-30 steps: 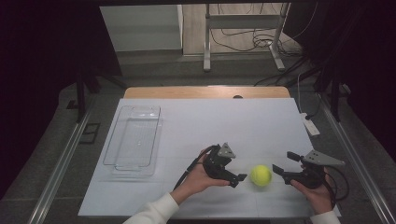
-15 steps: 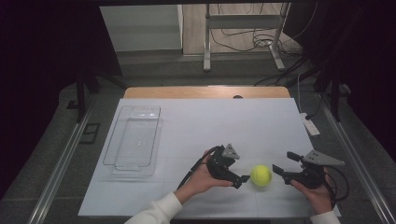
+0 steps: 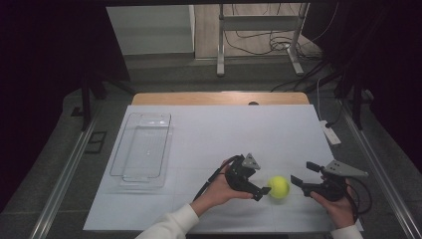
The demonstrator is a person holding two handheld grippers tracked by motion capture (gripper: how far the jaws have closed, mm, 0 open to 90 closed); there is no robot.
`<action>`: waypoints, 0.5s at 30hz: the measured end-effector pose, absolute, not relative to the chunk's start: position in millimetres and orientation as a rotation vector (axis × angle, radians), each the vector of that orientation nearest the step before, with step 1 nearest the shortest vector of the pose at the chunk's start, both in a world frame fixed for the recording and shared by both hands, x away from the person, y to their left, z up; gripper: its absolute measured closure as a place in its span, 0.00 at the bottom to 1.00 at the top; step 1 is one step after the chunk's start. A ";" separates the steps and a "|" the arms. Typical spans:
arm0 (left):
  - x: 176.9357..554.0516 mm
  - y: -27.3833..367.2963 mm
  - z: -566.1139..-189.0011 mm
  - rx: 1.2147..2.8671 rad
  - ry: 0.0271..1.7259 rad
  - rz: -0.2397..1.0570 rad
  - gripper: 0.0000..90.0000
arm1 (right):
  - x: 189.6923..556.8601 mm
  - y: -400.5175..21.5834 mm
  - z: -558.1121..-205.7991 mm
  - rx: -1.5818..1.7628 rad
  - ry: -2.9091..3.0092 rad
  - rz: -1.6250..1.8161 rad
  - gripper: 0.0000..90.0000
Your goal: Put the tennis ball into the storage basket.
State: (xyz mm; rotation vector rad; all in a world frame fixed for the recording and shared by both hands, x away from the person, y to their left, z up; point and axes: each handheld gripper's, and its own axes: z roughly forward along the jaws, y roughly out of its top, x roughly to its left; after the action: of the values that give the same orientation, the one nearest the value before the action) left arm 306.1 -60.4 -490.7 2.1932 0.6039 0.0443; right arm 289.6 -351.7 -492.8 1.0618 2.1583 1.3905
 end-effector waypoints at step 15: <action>309.4 -76.4 -493.8 2.213 0.587 0.021 0.10 | 290.7 -352.6 -493.8 1.066 2.158 1.392 0.16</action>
State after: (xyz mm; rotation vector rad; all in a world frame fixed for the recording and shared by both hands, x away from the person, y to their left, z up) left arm 309.4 -76.4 -493.8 2.2130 0.5872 0.0211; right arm 290.7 -352.6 -493.8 1.0656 2.1584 1.3917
